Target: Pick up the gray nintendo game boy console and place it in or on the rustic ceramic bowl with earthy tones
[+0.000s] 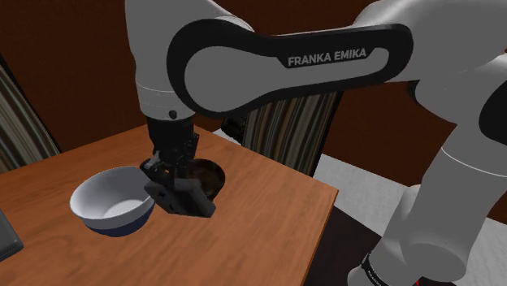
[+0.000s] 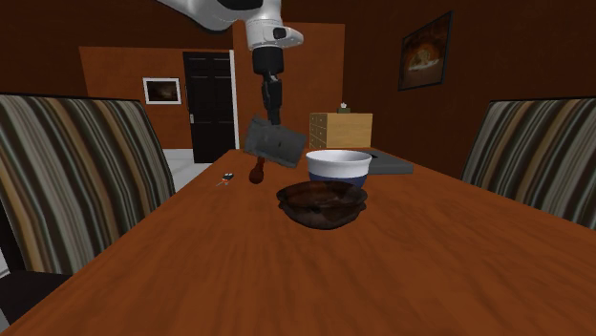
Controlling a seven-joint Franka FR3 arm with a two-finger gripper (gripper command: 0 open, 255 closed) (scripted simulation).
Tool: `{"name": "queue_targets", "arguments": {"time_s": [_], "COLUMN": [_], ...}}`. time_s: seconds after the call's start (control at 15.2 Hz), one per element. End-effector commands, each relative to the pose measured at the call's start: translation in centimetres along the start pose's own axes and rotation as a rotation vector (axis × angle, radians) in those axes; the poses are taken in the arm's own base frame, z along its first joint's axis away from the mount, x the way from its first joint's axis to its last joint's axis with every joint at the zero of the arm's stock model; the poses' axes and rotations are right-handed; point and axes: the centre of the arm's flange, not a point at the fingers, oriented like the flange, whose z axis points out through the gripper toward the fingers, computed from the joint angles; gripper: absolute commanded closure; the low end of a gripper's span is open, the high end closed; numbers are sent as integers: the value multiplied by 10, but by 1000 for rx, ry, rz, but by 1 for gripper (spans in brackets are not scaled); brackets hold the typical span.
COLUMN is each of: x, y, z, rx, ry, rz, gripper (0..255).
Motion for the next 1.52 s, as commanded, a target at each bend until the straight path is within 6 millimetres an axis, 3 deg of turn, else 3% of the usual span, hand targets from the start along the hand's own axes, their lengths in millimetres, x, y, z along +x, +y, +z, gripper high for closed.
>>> {"name": "queue_targets", "arguments": {"time_s": [0.0, 0.73, 1.45], "x": [2, 6, 82], "y": [0, 2, 123], "z": [-10, -64, -86], "rx": [0, 0, 0], "ry": [0, 0, 0], "rz": [0, 0, 0], "gripper": [255, 255, 255]}}
